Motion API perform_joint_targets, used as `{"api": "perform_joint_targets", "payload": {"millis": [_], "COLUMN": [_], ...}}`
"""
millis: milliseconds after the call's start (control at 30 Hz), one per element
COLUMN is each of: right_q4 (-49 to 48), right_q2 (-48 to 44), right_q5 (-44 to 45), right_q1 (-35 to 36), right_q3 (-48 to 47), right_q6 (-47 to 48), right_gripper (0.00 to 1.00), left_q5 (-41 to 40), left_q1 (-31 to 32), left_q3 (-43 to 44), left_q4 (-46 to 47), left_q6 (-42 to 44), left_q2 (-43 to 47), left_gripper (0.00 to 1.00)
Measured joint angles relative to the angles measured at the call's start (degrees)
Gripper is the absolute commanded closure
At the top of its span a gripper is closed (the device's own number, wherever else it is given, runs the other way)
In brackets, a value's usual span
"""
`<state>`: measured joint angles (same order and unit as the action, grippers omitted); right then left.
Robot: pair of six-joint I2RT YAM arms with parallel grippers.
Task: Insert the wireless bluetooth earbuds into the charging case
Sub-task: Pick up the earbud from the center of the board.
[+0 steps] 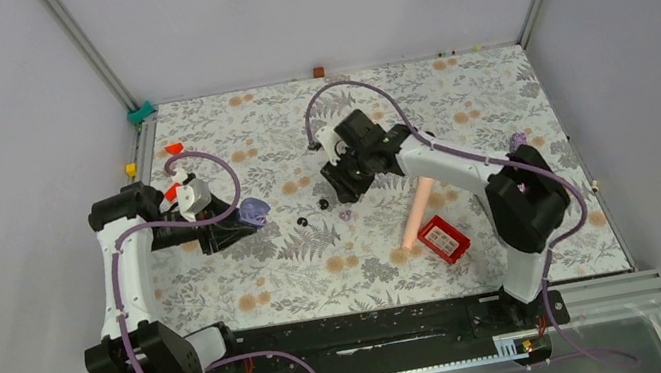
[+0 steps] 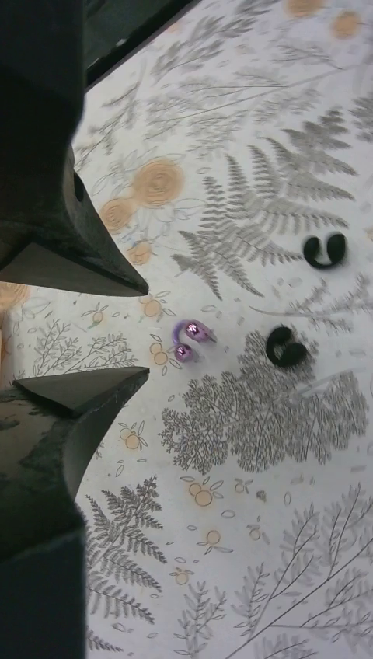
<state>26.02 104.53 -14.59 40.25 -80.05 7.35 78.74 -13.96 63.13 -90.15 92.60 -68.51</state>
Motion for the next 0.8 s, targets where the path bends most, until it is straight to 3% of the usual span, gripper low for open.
{"api": "perform_joint_targets", "payload": {"millis": [300, 533, 800], "right_q4": [-20.50, -29.44, -37.44], "right_q2": [-17.90, -17.75, -11.50], "right_q5": [-9.25, -9.94, -1.75], "right_q1": [2.14, 4.26, 8.76], "right_q3": [34.95, 37.40, 36.39], "right_q6": [32.68, 40.48, 45.70], "right_gripper": [0.50, 0.51, 0.52], "left_q5": [0.17, 0.20, 0.35], "left_q1": [-0.26, -0.42, -0.74], "left_q3": [0.00, 0.00, -0.02], "left_q4": [0.00, 0.00, 0.00], "left_q6": [0.00, 0.00, 0.02], "left_q2": [0.59, 0.79, 1.36], "left_gripper": [1.00, 1.00, 1.00]}}
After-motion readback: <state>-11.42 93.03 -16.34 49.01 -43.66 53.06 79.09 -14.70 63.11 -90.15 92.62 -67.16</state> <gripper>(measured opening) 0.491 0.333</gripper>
